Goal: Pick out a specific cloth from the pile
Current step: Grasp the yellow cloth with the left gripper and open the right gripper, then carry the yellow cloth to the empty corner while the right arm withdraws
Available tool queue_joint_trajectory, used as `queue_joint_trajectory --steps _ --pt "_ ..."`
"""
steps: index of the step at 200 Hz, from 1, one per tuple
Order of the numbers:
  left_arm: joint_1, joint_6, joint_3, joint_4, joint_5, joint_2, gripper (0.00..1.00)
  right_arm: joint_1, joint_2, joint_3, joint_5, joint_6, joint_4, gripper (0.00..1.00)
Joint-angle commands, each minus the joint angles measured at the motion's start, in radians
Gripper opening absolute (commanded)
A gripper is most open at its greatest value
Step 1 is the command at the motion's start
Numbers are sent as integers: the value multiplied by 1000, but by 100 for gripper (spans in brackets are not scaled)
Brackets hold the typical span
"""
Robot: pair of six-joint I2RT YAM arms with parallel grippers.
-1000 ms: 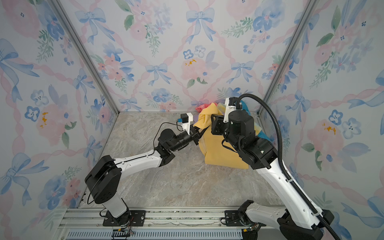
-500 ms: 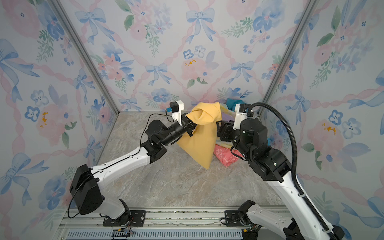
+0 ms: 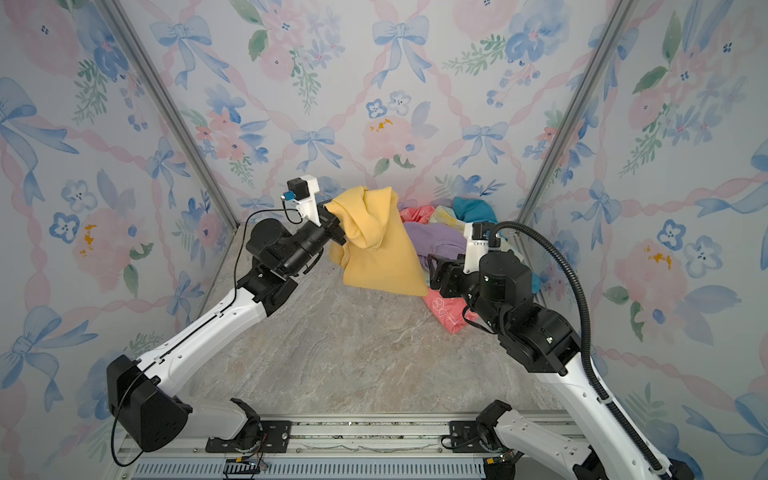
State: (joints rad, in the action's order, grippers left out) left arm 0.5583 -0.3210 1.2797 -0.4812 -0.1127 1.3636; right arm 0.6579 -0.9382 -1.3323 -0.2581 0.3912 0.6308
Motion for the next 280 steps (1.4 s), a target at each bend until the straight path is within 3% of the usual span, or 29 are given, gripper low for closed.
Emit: queue_joint_trajectory --steps 1,103,121,280 --pt "-51 30 -12 12 36 -41 0 28 -4 33 26 -57 -24 80" --pt "-371 68 -58 132 83 -28 0 167 -73 139 26 -154 -133 100" --pt "-408 66 -73 131 118 -23 0 178 -91 150 21 -161 -146 97" --pt "-584 -21 -11 125 251 238 0 195 -92 292 -3 -185 -252 97"
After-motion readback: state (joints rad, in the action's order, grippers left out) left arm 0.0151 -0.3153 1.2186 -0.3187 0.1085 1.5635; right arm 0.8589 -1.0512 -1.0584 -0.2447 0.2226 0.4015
